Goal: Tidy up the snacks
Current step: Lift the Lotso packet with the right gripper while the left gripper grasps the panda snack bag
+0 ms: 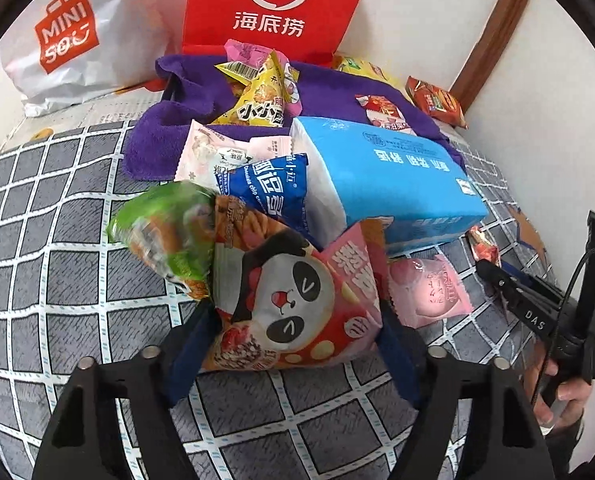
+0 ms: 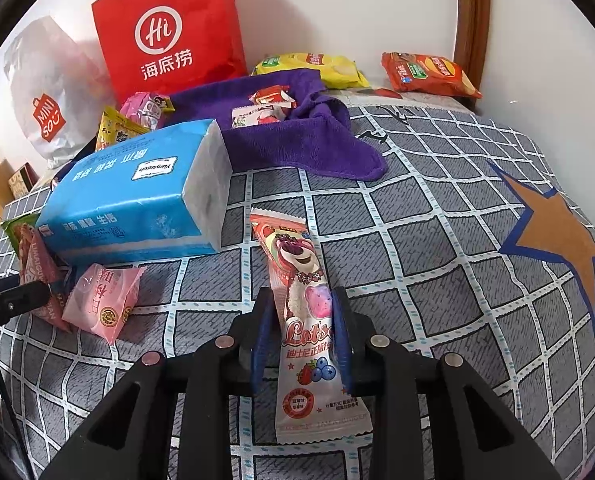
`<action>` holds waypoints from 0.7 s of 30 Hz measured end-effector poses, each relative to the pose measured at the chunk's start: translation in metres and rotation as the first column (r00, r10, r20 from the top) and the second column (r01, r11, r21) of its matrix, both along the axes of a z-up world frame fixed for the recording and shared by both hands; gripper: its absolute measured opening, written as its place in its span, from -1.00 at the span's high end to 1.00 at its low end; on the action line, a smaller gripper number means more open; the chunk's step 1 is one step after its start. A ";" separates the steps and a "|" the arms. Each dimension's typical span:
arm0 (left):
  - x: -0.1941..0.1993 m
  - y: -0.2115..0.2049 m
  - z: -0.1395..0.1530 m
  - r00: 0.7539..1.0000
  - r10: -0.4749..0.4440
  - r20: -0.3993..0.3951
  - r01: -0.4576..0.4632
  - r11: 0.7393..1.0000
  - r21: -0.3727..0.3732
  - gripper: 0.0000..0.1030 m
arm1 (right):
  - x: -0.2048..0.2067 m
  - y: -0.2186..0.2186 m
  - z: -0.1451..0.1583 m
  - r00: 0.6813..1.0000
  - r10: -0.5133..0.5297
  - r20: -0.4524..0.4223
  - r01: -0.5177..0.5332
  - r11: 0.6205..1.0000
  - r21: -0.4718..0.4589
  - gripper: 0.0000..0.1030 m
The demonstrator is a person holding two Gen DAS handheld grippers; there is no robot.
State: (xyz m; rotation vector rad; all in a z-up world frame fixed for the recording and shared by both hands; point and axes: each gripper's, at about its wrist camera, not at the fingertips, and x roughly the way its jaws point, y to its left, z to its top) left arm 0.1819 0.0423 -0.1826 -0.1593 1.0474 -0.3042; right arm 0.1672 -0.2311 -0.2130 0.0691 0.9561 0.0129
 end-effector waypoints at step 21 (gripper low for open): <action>-0.036 0.024 0.029 0.998 0.057 0.032 -0.055 0.996 -0.065 -0.26 | -0.014 -0.008 0.019 1.000 0.019 0.022 -0.021 0.997 0.081 0.57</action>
